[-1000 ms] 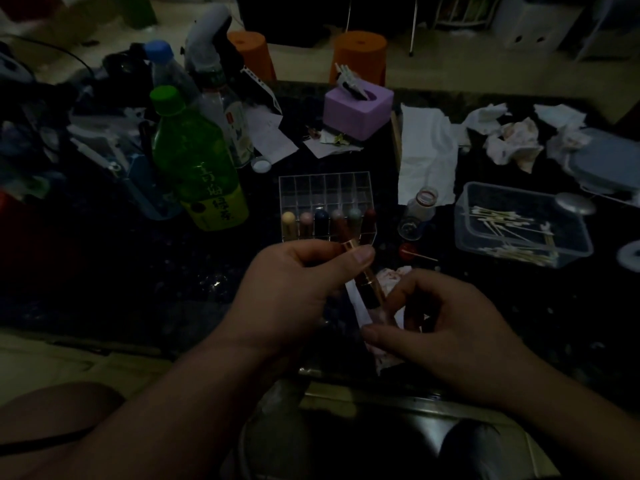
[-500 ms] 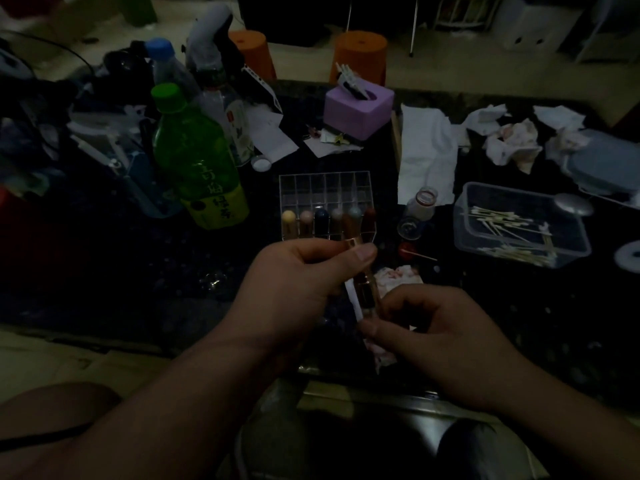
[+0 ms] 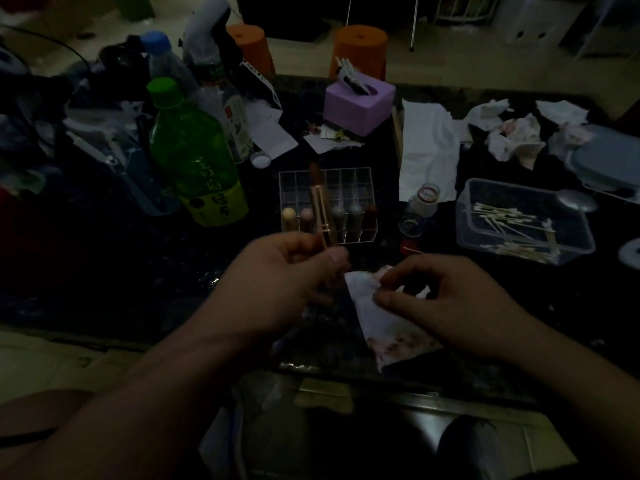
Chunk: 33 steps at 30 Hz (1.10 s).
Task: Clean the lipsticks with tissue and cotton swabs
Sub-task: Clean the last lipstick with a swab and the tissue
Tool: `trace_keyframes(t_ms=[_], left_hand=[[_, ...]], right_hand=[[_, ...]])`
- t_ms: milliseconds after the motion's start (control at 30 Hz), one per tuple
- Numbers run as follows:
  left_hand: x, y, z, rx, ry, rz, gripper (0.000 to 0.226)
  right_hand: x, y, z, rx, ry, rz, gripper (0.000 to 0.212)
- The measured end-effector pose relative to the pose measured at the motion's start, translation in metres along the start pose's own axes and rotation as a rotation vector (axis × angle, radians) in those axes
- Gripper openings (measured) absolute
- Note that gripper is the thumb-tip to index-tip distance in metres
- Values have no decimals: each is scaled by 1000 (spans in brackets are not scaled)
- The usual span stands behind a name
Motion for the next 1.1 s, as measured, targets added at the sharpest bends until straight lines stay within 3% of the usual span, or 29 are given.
trace_keyframes(t_ms=[100, 300, 433, 600, 667, 800, 1100], left_hand=[[-11, 3, -4, 21, 52, 41, 13], [-10, -5, 0, 26, 19, 17, 13], [-12, -13, 2, -18, -7, 1, 10], [-11, -24, 7, -83, -74, -17, 8], [-11, -25, 10, -85, -87, -36, 9], [-3, -26, 14, -88, -154, -59, 9], [31, -12, 22, 19, -263, -51, 16]], right_hand=[[-2, 20, -22, 64, 49, 190, 8], [32, 13, -50, -58, 51, 440, 27], [50, 10, -58, -78, -54, 595, 34], [54, 24, -61, 52, -167, 611, 20], [49, 21, -56, 49, -206, 482, 12], [30, 6, -34, 85, -284, -33, 5], [24, -8, 14, 272, -341, -828, 21]])
Point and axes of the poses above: each hand's wrist, its own z-axis away from the middle knuckle, its own x-axis out of the palm, y = z × x, the point moved 8 cm from there along -z, towards the middle knuckle, and after that the axes turned 3 degrees about z, right-handed, at the moved point
